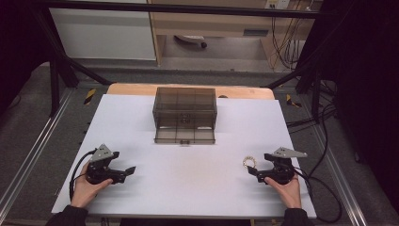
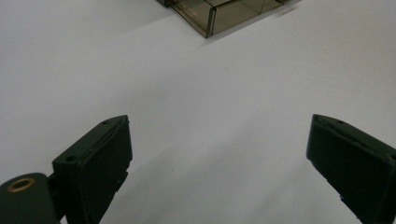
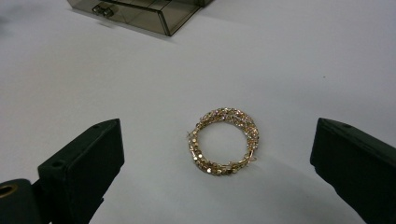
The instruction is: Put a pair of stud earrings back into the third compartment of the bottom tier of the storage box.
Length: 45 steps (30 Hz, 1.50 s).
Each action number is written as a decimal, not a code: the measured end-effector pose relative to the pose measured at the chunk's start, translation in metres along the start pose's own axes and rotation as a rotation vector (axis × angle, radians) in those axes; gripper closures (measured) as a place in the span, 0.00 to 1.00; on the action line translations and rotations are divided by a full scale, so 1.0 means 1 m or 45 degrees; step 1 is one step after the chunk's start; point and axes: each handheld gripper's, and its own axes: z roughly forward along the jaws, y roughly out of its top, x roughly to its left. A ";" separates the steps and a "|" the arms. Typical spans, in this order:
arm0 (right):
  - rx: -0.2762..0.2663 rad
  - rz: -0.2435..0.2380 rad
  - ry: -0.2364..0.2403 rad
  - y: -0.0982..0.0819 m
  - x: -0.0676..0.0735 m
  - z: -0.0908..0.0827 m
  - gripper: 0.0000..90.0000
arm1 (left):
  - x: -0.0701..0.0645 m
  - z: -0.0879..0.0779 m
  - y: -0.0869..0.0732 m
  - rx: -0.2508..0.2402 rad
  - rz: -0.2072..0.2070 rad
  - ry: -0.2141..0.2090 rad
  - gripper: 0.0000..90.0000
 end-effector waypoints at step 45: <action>0.159 -0.028 -0.064 0.012 -0.017 0.026 0.87 | -0.001 0.000 0.000 0.000 0.006 0.008 0.08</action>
